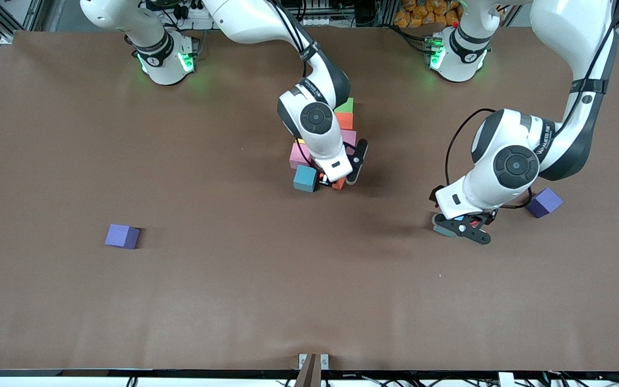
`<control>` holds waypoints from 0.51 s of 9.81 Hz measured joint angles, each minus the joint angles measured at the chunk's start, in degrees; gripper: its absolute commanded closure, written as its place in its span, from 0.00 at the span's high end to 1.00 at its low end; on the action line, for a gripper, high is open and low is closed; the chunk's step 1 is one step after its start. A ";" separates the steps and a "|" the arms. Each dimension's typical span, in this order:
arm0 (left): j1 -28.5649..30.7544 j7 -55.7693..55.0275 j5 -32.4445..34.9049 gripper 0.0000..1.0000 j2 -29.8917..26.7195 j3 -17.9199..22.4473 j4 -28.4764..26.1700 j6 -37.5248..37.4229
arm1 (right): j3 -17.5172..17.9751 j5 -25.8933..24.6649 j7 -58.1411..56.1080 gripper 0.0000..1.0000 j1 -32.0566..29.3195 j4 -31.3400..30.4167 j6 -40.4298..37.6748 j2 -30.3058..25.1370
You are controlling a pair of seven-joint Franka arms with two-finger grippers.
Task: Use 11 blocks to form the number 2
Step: 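Lower the orange cube at the figure with the right gripper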
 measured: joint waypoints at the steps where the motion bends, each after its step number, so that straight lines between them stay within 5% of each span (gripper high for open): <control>1: 0.00 0.02 0.00 1.00 0.07 0.00 -0.04 0.27 | -0.02 -0.57 -1.95 0.00 0.00 0.02 -0.70 0.02; 5: 0.02 0.03 0.00 1.00 1.06 -0.01 -0.14 1.98 | -0.15 -2.55 -5.57 0.00 -0.06 0.02 -1.35 0.36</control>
